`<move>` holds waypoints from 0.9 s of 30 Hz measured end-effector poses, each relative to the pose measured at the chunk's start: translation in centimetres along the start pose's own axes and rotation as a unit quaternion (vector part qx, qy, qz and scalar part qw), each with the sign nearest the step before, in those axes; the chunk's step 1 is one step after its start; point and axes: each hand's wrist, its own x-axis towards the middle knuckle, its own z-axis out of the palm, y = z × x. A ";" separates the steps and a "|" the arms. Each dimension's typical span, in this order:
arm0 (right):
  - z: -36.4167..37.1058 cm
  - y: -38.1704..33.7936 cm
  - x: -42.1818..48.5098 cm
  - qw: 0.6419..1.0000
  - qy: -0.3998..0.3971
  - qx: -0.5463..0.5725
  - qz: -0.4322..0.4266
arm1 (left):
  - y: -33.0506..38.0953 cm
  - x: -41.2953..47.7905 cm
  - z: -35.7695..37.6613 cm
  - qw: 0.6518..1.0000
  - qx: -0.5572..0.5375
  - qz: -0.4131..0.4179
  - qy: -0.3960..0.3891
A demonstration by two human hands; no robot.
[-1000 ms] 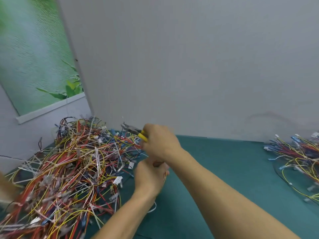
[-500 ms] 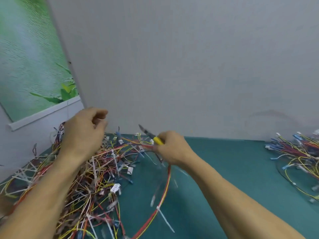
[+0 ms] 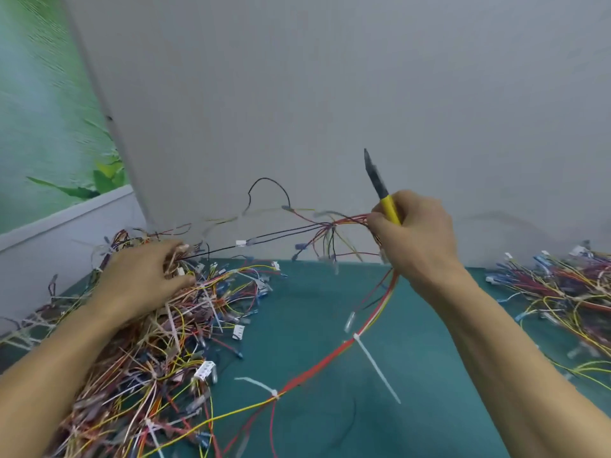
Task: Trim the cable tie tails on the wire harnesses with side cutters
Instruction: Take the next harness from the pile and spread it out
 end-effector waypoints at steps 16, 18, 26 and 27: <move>-0.3 -0.3 -0.8 0.992 -0.088 -0.092 -0.021 | 2.8 0.1 1.5 0.986 -0.073 0.152 0.010; -0.2 -0.1 -1.0 0.992 -0.094 -0.087 -0.016 | 3.6 0.2 1.5 0.981 -0.104 0.163 0.023; 2.1 0.5 -1.8 0.991 -0.117 -0.066 0.001 | 4.6 0.4 0.6 0.954 -0.265 0.114 -0.084; 2.3 0.7 -1.9 0.991 -0.119 -0.063 0.007 | 4.4 0.3 0.5 0.946 -0.281 0.109 -0.114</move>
